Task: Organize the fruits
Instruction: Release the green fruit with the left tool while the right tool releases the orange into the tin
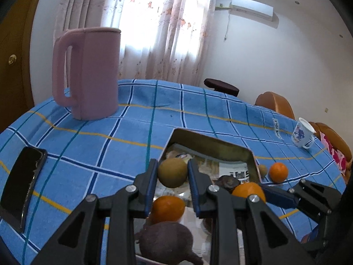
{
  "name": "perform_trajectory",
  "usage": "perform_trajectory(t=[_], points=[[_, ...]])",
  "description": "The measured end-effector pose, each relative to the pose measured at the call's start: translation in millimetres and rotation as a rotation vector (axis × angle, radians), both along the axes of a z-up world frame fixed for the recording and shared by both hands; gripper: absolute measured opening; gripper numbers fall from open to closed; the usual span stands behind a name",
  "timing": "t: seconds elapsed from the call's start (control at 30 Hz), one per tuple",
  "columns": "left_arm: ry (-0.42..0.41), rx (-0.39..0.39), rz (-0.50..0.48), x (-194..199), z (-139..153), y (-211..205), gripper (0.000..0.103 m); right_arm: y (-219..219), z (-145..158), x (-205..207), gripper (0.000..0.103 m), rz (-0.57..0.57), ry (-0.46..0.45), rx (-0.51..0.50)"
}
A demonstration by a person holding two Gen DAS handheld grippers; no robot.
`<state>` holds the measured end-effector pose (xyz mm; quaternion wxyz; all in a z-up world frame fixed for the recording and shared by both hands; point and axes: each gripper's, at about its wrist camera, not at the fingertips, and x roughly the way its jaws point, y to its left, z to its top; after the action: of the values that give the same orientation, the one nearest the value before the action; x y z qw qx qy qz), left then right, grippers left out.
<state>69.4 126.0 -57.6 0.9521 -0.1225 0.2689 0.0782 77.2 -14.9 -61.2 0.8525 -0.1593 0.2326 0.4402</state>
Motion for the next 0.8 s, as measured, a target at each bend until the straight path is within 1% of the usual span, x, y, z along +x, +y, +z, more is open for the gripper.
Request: perform_trajectory(t=[0.13, 0.17, 0.2, 0.27, 0.33, 0.4, 0.5, 0.57, 0.6, 0.63, 0.73, 0.8], points=[[0.023, -0.007, 0.0, 3.9, -5.7, 3.3, 0.029, 7.4, -2.4, -2.2, 0.04, 0.032, 0.024, -0.026], [0.027, -0.008, 0.002, 4.6, -6.5, 3.7, 0.03, 10.8, -5.6, -1.3, 0.04, 0.05, 0.049, -0.046], [0.026, -0.011, 0.002, 4.7, -6.8, 3.7, 0.032, 12.2, -6.6, -1.8, 0.041, 0.056, 0.054, -0.051], [0.024, -0.012, 0.006, 4.0, -6.6, 3.0, 0.041, 11.5, -5.9, -3.0, 0.042, 0.051, 0.045, -0.046], [0.005, -0.017, 0.024, 0.6, -4.6, 2.5, 0.067, 5.8, -2.9, -1.4, 0.045, 0.042, 0.035, -0.024], [-0.021, -0.025, 0.026, -2.9, -1.2, 0.8, 0.076, -2.9, 0.4, 0.6, 0.046, 0.028, 0.03, -0.011], [-0.04, -0.026, 0.016, -4.5, 3.2, -4.9, 0.077, -20.9, 6.7, 7.9, 0.046, -0.009, 0.019, 0.004], [-0.05, -0.022, 0.015, -4.5, 5.5, -11.1, 0.083, -37.9, 9.8, 14.8, 0.046, -0.053, -0.003, -0.001], [-0.053, -0.019, 0.016, -4.0, 6.0, -12.6, 0.09, -45.6, 10.7, 19.2, 0.046, -0.077, -0.012, -0.006], [-0.057, -0.013, 0.019, -3.4, 7.0, -15.9, 0.093, -53.4, 10.6, 25.4, 0.046, -0.107, -0.016, -0.015], [-0.062, -0.011, -0.003, 0.7, 9.9, -27.6, 0.094, -72.2, 9.6, 45.9, 0.046, -0.225, -0.038, -0.051], [-0.061, 0.002, -0.022, 4.2, 12.3, -36.4, 0.094, -79.4, 6.9, 60.8, 0.046, -0.264, -0.028, -0.065]])
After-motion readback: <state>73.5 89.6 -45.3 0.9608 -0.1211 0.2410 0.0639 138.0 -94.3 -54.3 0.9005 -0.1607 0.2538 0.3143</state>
